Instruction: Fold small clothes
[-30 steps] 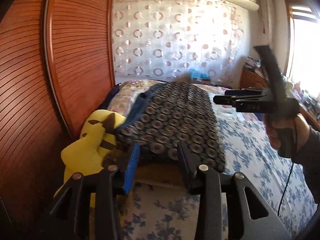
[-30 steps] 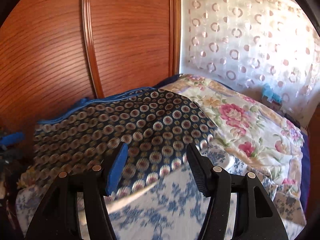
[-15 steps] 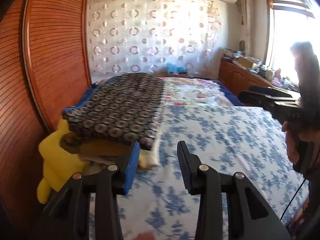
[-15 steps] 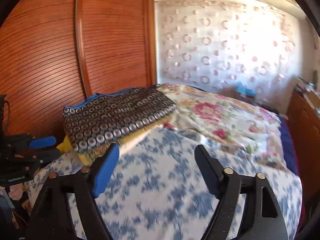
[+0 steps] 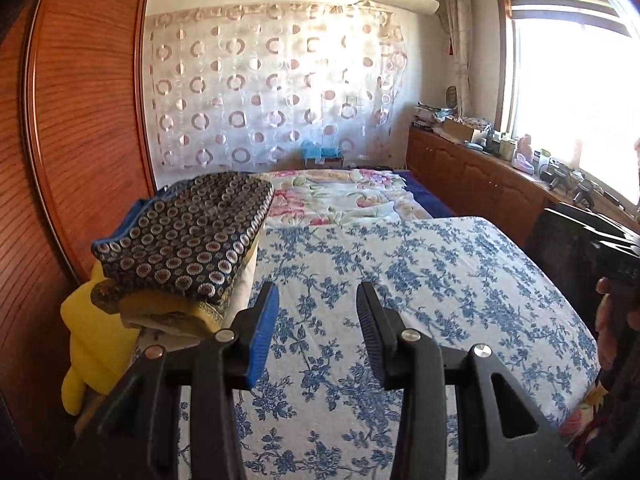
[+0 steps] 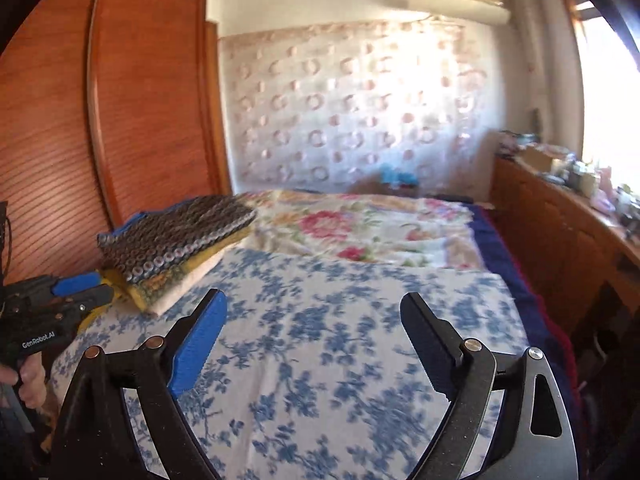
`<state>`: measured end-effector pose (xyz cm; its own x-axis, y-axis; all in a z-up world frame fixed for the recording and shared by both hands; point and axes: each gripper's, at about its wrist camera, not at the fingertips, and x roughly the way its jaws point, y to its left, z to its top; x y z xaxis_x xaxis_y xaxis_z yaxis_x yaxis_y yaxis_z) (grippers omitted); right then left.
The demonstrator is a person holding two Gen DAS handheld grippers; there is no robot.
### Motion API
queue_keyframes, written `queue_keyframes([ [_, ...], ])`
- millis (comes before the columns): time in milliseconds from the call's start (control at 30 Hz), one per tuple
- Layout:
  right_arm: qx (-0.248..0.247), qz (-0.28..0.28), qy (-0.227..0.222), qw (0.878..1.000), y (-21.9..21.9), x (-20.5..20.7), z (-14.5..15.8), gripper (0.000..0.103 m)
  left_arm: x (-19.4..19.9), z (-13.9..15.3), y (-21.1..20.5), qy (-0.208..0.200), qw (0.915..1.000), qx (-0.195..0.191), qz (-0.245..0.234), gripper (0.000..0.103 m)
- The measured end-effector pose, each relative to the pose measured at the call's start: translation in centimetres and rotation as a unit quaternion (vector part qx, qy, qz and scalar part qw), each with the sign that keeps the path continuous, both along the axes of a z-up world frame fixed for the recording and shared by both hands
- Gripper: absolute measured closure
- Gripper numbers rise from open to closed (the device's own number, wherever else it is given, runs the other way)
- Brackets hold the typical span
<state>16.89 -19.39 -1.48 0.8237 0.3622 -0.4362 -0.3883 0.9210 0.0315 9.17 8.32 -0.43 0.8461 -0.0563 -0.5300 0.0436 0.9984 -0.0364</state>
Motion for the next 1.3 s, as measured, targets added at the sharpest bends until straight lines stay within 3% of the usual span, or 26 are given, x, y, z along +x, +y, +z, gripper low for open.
queue_keyframes([
  [333, 0.004, -0.04, -0.025, 0.999, -2.3, -1.8, 1.4, 0.012, -1.0, 1.8, -1.2, -0.02, 0.9998, 0.009, 0.004, 0.063],
  [1300, 0.013, -0.051, -0.029, 0.998, -2.9, -3.0, 1.6, 0.012, -1.8, 2.7, -1.7, -0.032, 0.9994, 0.008, 0.009, 0.062],
])
